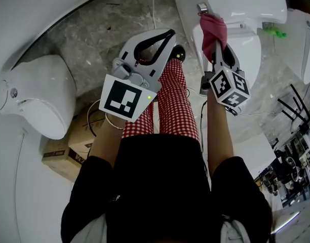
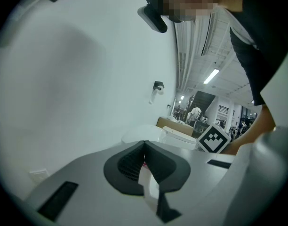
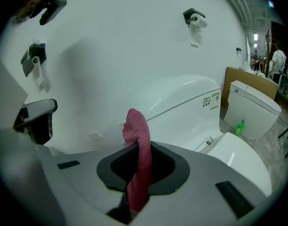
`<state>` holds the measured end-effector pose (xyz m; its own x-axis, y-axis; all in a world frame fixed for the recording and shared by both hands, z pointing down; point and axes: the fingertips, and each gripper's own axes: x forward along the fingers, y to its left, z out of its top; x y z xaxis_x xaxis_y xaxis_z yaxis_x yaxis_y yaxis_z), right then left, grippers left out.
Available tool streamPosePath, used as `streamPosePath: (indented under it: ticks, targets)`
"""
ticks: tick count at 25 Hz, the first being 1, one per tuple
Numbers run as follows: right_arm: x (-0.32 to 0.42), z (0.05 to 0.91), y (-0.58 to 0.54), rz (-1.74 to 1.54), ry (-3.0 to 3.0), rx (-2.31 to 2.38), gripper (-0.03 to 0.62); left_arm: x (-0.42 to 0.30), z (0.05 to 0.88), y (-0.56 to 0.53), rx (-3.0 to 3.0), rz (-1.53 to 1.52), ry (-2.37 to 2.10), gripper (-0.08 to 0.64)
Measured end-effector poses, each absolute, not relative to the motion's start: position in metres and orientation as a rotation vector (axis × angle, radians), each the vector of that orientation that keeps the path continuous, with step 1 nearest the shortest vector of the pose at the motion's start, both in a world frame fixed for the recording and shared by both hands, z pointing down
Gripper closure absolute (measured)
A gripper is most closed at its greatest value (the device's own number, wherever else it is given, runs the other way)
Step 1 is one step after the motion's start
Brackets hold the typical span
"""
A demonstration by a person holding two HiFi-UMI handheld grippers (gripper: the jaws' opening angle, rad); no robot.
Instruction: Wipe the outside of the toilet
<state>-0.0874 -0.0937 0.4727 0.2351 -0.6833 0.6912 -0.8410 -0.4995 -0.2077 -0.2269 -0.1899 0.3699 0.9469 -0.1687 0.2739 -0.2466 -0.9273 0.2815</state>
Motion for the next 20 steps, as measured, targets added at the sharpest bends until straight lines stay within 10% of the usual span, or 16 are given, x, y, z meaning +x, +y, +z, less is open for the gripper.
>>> streamPosePath:
  ticks: [20]
  targets:
    - [-0.168,0.476,-0.189,0.874,-1.658,2.193,0.537,-0.268,0.379,-0.212,2.733,0.345,-0.424,0.551]
